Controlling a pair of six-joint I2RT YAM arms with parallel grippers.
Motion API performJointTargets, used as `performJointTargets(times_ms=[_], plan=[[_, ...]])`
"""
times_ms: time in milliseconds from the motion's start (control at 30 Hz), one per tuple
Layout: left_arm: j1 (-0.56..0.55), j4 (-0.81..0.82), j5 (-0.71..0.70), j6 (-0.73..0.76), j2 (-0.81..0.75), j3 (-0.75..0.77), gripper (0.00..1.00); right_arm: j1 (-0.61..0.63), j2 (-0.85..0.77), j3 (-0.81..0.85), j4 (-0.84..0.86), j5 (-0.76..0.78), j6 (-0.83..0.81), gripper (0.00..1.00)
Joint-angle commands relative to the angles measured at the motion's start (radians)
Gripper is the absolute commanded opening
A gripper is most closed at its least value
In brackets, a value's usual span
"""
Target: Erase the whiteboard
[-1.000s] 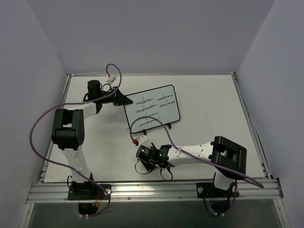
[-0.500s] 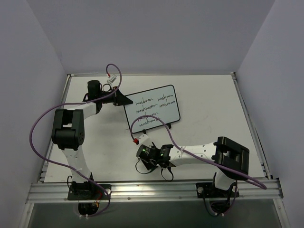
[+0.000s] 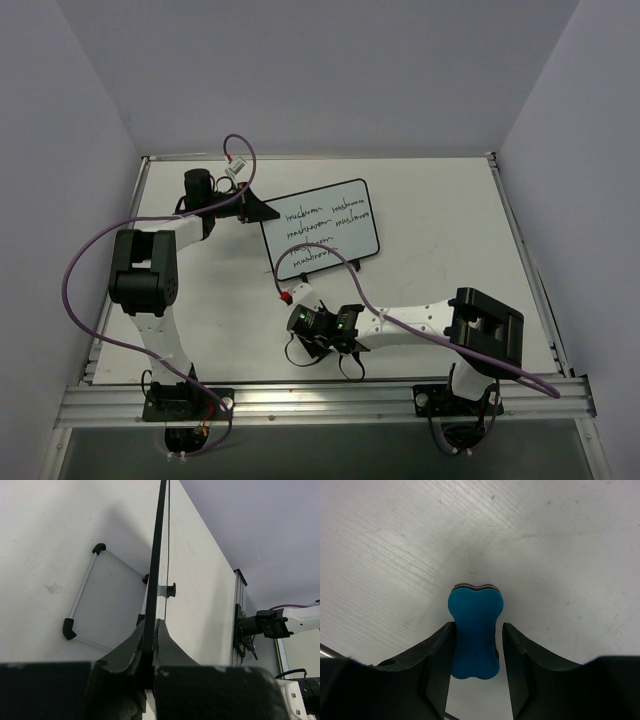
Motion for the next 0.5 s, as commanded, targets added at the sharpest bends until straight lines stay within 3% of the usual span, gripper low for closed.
performJointTargets(times_ms=[0,467], plan=[[0.043,-0.042,-0.211,0.164,0.051,-0.011,0.02,0.009,0.022,0.015,0.007,0.004,-0.002,0.39],[0.043,-0.045,-0.208,0.166,0.054,-0.008,0.02,0.009,-0.033,0.039,-0.023,0.045,0.001,0.18]])
